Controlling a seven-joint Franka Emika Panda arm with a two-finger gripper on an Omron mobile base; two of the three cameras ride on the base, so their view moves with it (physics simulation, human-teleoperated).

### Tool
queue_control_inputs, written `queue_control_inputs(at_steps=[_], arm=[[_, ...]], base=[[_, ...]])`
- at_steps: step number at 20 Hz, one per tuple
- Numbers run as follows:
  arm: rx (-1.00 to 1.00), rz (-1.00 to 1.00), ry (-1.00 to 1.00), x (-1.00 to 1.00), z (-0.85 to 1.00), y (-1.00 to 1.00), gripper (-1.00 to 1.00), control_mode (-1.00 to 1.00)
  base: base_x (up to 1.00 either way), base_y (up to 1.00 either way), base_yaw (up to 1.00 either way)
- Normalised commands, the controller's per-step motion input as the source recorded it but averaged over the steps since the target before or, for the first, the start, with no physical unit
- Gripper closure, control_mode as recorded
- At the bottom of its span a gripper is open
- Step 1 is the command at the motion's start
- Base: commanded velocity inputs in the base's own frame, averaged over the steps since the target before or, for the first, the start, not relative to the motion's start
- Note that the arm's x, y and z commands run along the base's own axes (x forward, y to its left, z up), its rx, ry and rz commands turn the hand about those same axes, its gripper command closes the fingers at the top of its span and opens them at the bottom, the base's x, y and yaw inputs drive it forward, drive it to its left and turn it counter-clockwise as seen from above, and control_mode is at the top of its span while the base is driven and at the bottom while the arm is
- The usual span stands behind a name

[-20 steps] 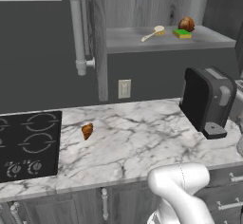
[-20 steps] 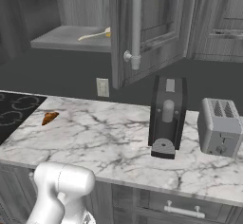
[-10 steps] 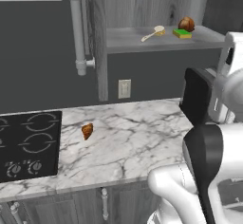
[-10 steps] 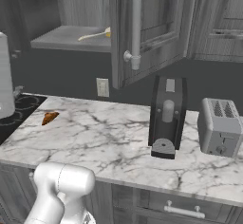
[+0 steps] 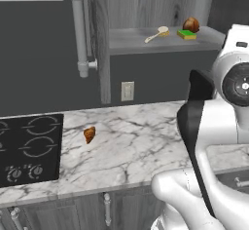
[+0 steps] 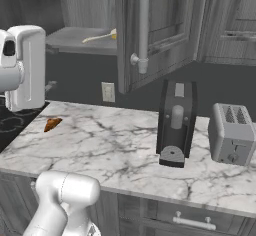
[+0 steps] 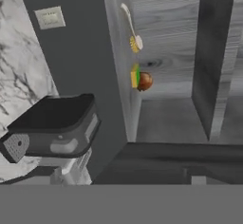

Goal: Pick the sponge and dish brush from the cabinet and place them on the counter.

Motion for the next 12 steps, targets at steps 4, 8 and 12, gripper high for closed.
queue_control_inputs(at_steps=[4, 8, 12], arm=[[0.00, -0.09, 0.04, 0.45, 0.00, -0.26, -1.00, -1.00], [0.00, -0.15, 0.02, 0.54, 0.00, -0.33, -1.00, -1.00], [0.00, -0.22, 0.03, 0.46, 0.00, -0.37, -1.00, -1.00]], base=[[0.00, 0.00, 0.00], [0.00, 0.00, 0.00], [0.00, 0.00, 0.00]])
